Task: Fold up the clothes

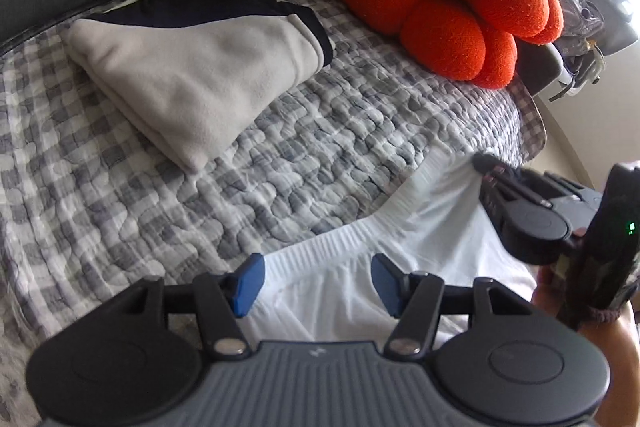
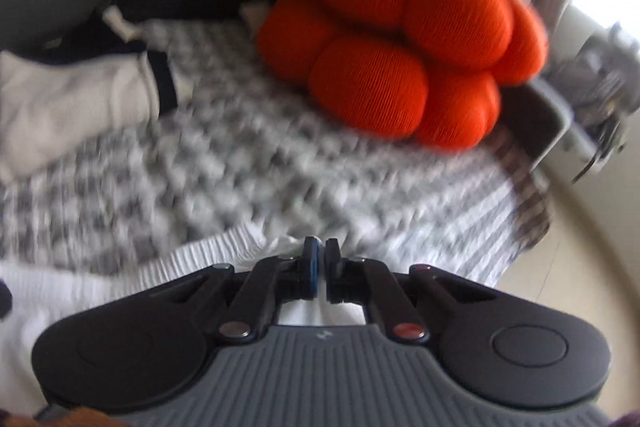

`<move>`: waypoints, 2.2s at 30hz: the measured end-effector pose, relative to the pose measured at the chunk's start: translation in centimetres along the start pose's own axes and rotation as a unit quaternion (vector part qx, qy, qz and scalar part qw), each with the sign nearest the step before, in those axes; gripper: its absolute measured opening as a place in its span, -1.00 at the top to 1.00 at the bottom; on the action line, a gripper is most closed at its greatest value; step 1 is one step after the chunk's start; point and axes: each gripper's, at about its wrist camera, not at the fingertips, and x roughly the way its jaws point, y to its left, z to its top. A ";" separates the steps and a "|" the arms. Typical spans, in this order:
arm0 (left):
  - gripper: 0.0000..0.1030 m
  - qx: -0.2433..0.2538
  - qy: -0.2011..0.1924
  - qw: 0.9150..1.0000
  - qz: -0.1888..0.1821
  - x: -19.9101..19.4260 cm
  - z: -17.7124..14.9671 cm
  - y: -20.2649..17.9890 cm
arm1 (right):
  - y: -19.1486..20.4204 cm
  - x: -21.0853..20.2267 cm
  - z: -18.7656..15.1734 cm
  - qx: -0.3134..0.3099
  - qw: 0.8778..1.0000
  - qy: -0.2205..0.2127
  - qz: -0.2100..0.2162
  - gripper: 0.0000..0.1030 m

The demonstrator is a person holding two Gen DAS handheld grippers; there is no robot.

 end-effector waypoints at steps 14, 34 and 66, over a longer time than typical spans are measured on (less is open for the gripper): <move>-0.18 -0.011 0.004 1.000 0.002 0.1 0.2 0.5 | 0.1 2.9 -2.1 0.022 0.998 -0.014 -0.050 0.32; -0.32 0.016 0.009 1.000 0.013 0.4 -0.8 -1.0 | -11.5 -5.5 -10.0 0.199 0.980 0.015 -0.022 -0.27; -0.39 0.185 -0.083 0.978 0.053 -0.1 -4.8 -8.4 | -29.9 -20.0 -31.7 0.330 0.917 0.093 -0.202 0.08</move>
